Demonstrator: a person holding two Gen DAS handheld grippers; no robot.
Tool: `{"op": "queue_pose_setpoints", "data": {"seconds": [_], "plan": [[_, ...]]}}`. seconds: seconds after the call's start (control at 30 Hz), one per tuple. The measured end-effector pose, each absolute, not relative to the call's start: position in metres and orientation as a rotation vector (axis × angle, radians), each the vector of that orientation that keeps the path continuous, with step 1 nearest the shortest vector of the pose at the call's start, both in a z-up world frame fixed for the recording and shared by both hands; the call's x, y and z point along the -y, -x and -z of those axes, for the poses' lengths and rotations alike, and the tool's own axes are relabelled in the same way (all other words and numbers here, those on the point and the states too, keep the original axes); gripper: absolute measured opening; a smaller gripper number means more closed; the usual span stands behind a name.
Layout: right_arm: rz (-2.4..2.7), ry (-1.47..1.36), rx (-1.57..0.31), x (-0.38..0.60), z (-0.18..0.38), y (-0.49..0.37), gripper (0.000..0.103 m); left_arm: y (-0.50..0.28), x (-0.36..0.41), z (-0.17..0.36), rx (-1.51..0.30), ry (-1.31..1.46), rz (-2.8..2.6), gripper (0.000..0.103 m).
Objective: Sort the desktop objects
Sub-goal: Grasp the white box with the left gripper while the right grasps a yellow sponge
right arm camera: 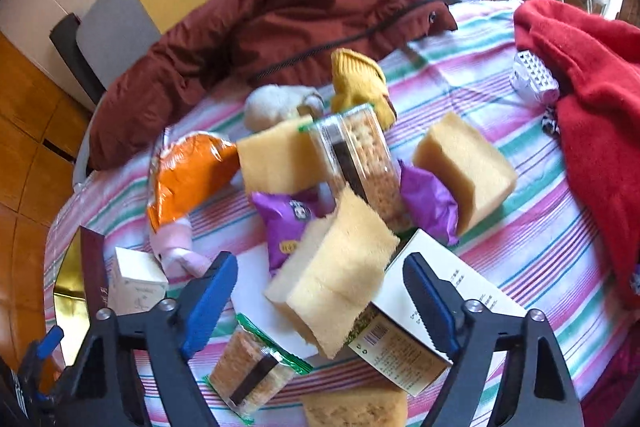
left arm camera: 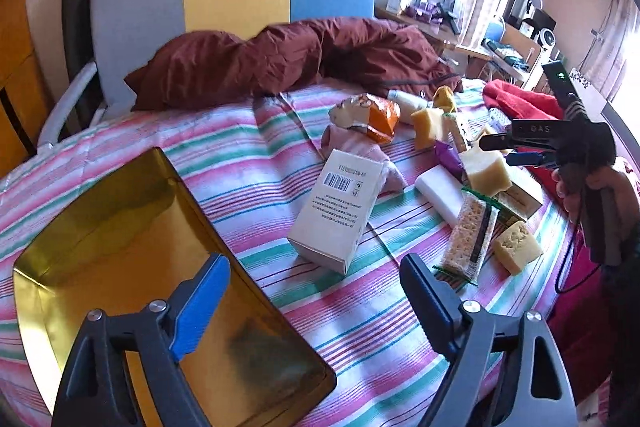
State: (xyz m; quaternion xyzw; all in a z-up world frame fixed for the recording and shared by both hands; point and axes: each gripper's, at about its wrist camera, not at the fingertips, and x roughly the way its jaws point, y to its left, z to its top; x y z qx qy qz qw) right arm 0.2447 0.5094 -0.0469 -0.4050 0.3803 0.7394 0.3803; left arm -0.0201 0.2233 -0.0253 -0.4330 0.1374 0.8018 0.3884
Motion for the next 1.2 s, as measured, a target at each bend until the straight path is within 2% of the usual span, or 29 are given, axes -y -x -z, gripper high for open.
{"op": "queue_pose_setpoints", "data": {"seconds": [0.03,0.23,0.63,0.7,0.73,0.77,0.83,0.9,1.03,1.2], "plan": [[-1.882,1.046,-0.981,-0.509,0.049,-0.245,0.083,0.023,-0.226,0.026,-0.352,1.108,-2.031,0.083],[-1.889,1.096,-0.953,-0.505,0.055,-0.237,0.083,0.036,-0.251,0.037,-0.437,1.107,-1.955,0.083],[-1.885,1.249,-0.692,-0.493,0.060,-0.211,0.086,0.064,-0.299,0.075,-0.608,1.125,-1.818,0.082],[-1.882,1.273,-0.649,-0.490,0.062,-0.206,0.086,0.068,-0.302,0.082,-0.607,1.143,-1.802,0.081],[-1.879,1.283,-0.627,-0.489,0.063,-0.205,0.086,0.069,-0.303,0.085,-0.603,1.153,-1.793,0.075],[-1.874,1.291,-0.606,-0.489,0.063,-0.204,0.085,0.070,-0.304,0.087,-0.597,1.164,-1.781,0.067],[-1.861,1.292,-0.563,-0.488,0.064,-0.204,0.070,0.069,-0.307,0.091,-0.577,1.181,-1.754,0.058],[-1.856,1.288,-0.551,-0.488,0.064,-0.204,0.064,0.067,-0.307,0.094,-0.564,1.184,-1.753,0.052],[-1.871,1.260,-0.561,-0.489,0.059,-0.206,0.055,0.062,-0.304,0.091,-0.527,1.171,-1.765,0.050],[-1.922,1.134,-0.603,-0.491,0.042,-0.215,0.055,0.052,-0.286,0.068,-0.427,1.123,-1.799,0.050]]}}
